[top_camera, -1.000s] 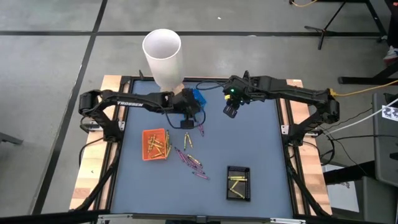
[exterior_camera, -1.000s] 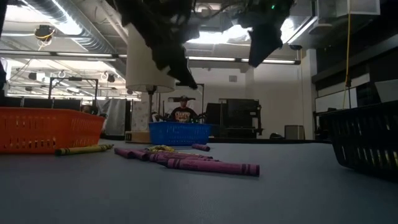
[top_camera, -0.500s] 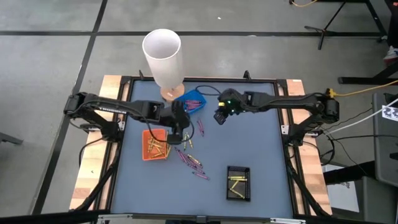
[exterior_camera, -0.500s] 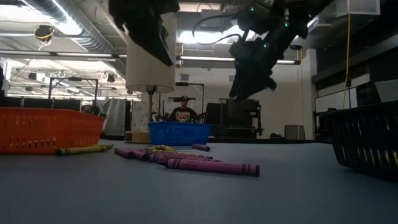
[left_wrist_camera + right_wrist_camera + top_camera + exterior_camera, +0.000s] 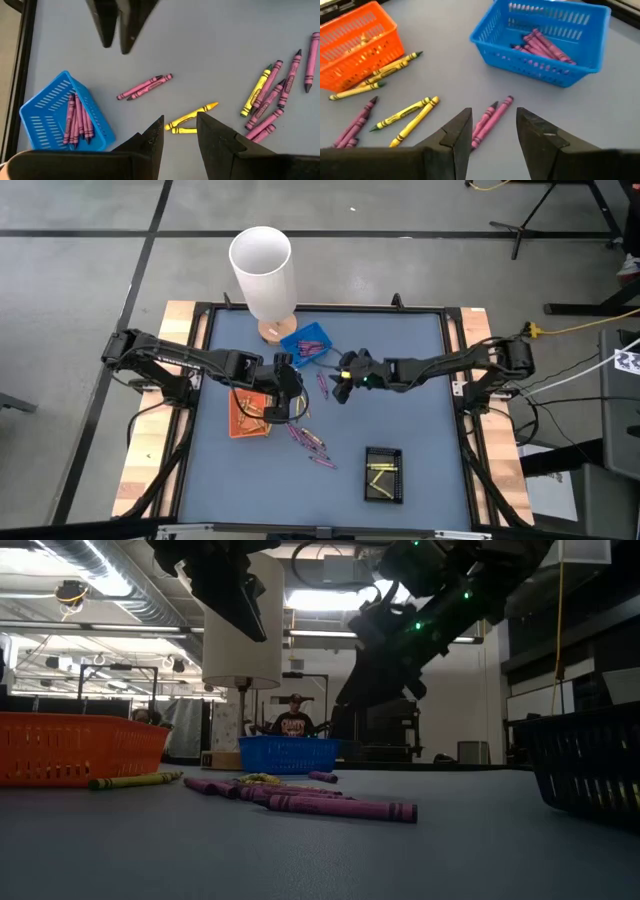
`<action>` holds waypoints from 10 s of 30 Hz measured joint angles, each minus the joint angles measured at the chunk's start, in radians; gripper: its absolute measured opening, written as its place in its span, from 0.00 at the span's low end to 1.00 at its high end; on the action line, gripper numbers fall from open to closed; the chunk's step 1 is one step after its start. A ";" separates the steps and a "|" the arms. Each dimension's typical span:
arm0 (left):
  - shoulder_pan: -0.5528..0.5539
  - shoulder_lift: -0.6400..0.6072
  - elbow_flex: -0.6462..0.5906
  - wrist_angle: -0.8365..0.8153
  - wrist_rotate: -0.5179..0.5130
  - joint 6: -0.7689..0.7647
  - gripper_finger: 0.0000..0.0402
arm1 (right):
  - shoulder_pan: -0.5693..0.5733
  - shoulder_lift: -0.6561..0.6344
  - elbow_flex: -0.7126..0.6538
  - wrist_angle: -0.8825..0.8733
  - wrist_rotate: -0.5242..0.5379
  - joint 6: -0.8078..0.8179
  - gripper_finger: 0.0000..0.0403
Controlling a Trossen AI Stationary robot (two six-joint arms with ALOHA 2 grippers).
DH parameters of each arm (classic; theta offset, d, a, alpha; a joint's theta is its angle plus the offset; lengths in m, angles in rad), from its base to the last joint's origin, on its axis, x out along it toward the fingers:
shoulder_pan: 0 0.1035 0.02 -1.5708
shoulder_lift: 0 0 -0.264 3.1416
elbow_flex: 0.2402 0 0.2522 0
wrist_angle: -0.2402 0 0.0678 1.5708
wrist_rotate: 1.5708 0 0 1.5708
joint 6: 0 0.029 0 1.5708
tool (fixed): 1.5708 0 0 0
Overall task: Sort crayons
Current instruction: Put the violet crayon into the blue bin, then put the green crayon into the black bin
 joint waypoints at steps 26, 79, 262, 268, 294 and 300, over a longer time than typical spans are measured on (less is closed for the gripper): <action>-0.004 0.000 0.000 0.009 -0.004 -0.024 0.24 | 0.015 0.295 -0.001 0.248 0.039 0.048 0.38; -0.004 0.000 0.000 -0.017 0.002 -0.079 0.25 | 0.068 0.330 0.000 0.250 0.084 -0.008 0.04; -0.040 0.341 -0.268 0.365 -0.092 -0.802 0.24 | -0.149 0.155 0.348 -0.303 0.058 -0.476 0.31; -0.041 0.342 -0.269 0.363 -0.103 -0.802 0.22 | -0.149 0.155 0.348 -0.356 0.058 -0.474 0.31; -0.039 0.290 -0.208 0.371 -0.164 -0.632 0.02 | -0.149 -0.002 0.347 -0.681 -0.155 -0.449 0.31; -0.040 0.290 -0.128 0.380 -0.178 -0.531 0.02 | -0.148 0.007 0.346 -0.677 -0.483 -0.449 0.31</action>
